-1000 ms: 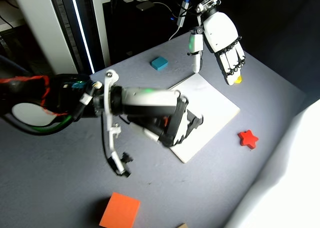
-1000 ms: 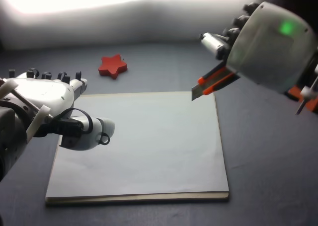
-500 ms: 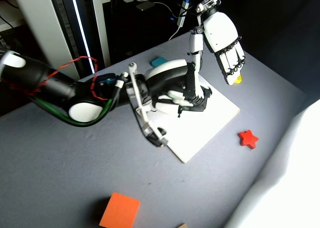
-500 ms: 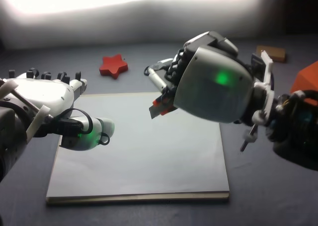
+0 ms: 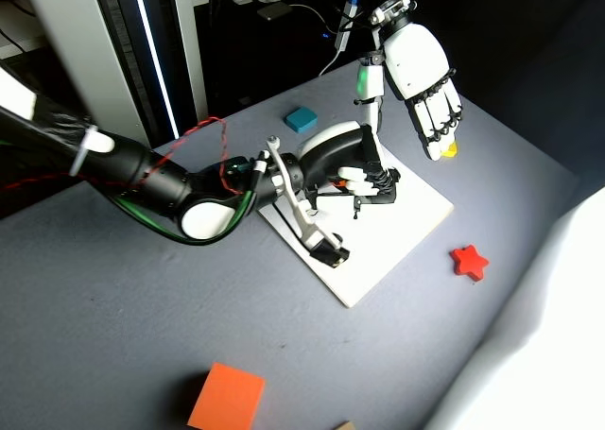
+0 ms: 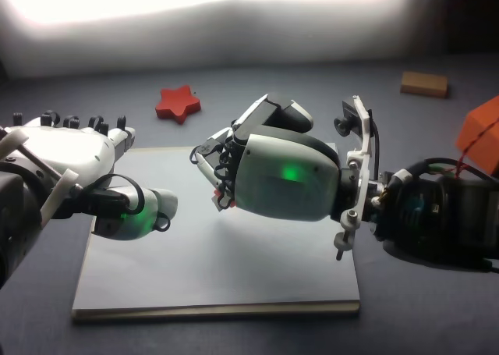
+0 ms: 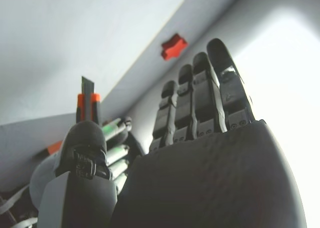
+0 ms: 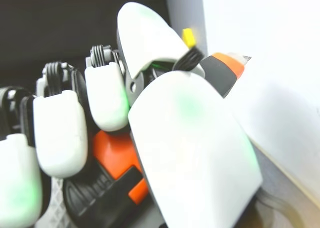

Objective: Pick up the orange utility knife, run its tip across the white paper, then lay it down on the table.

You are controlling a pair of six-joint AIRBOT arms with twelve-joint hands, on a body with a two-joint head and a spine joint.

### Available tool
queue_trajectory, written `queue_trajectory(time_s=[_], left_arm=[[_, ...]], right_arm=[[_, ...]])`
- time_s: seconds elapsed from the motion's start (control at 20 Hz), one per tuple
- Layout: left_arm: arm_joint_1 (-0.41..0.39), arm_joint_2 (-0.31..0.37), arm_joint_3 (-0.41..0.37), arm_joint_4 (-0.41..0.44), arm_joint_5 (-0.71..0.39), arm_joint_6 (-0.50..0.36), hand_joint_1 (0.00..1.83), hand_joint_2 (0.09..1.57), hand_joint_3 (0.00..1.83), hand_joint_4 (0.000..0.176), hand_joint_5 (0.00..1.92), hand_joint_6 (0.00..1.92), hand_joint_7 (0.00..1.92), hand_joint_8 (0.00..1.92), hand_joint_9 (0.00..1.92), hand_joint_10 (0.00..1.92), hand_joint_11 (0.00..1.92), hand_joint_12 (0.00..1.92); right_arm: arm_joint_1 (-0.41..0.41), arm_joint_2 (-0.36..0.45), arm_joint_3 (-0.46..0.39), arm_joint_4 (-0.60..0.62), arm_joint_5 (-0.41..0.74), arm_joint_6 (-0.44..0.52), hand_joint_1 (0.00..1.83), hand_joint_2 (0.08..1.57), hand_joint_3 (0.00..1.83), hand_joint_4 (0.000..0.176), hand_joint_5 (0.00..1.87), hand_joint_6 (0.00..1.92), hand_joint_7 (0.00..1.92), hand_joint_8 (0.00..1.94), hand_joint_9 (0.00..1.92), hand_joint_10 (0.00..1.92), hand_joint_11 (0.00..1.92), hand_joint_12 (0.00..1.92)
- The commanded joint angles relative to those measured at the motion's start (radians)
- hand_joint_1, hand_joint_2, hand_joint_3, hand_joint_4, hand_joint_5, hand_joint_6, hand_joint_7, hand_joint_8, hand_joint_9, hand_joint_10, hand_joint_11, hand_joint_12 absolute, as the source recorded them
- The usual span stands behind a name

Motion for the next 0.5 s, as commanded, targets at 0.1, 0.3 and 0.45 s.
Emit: queue_trajectory(time_s=[0.1, 0.3, 0.45], left_arm=[[0.001, 0.001, 0.008, 0.075, -0.031, -0.001, 0.0, 1.27, 0.0, 0.045, 0.03, 0.0, 0.14, 0.0, 0.17, 0.0, 0.0, 0.77], [0.003, 0.001, 0.012, 0.075, -0.031, -0.001, 0.0, 1.28, 0.0, 0.042, 0.03, 0.0, 0.13, 0.0, 0.16, 0.0, 0.0, 0.76], [0.004, 0.001, 0.011, 0.075, -0.031, -0.001, 0.01, 1.27, 0.0, 0.04, 0.05, 0.01, 0.16, 0.0, 0.19, 0.01, 0.0, 0.82]], right_arm=[[0.003, -0.001, 0.006, 0.029, 0.117, -0.029, 1.56, 1.41, 0.0, 0.176, 1.48, 1.92, 1.69, 1.94, 1.88, 1.92, 1.92, 1.92], [-0.016, 0.009, 0.006, 0.011, 0.133, -0.034, 1.56, 1.39, 0.0, 0.176, 1.5, 1.92, 1.69, 1.94, 1.89, 1.92, 1.92, 1.92], [-0.03, 0.024, 0.006, 0.011, 0.142, -0.034, 1.55, 1.4, 0.0, 0.176, 1.47, 1.92, 1.69, 1.94, 1.89, 1.92, 1.92, 1.92]])
